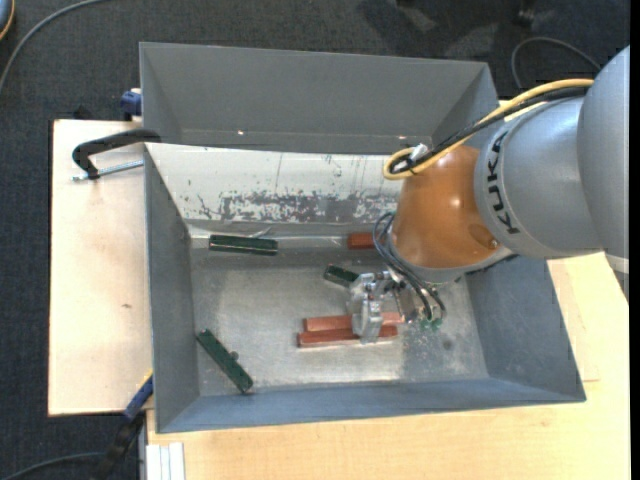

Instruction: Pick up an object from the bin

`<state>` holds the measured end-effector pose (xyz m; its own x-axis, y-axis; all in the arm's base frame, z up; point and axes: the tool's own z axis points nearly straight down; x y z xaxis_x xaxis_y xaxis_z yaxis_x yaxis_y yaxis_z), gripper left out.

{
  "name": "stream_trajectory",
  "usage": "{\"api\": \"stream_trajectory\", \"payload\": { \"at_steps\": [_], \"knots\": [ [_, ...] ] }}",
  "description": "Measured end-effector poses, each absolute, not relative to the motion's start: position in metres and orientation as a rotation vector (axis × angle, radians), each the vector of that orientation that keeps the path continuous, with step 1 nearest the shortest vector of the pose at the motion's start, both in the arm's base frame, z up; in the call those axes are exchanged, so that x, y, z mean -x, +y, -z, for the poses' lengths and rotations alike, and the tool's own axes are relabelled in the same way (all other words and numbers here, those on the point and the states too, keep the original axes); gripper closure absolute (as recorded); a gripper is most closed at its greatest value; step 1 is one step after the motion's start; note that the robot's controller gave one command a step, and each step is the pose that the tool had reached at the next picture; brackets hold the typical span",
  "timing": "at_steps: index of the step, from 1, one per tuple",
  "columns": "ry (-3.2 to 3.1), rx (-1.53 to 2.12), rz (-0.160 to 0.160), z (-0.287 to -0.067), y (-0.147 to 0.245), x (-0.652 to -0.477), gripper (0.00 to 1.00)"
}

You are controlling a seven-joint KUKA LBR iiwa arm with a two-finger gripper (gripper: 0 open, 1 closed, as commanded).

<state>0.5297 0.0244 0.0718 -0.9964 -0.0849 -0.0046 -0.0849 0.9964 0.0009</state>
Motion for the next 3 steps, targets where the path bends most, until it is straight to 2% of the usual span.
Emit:
{"api": "stream_trajectory", "payload": {
  "at_steps": [1,3],
  "knots": [
    [3.131,0.134,-0.001,-0.092,0.025,-0.531,1.00],
    [3.128,0.134,-0.001,-0.184,0.026,-0.536,1.00]
  ]
}}
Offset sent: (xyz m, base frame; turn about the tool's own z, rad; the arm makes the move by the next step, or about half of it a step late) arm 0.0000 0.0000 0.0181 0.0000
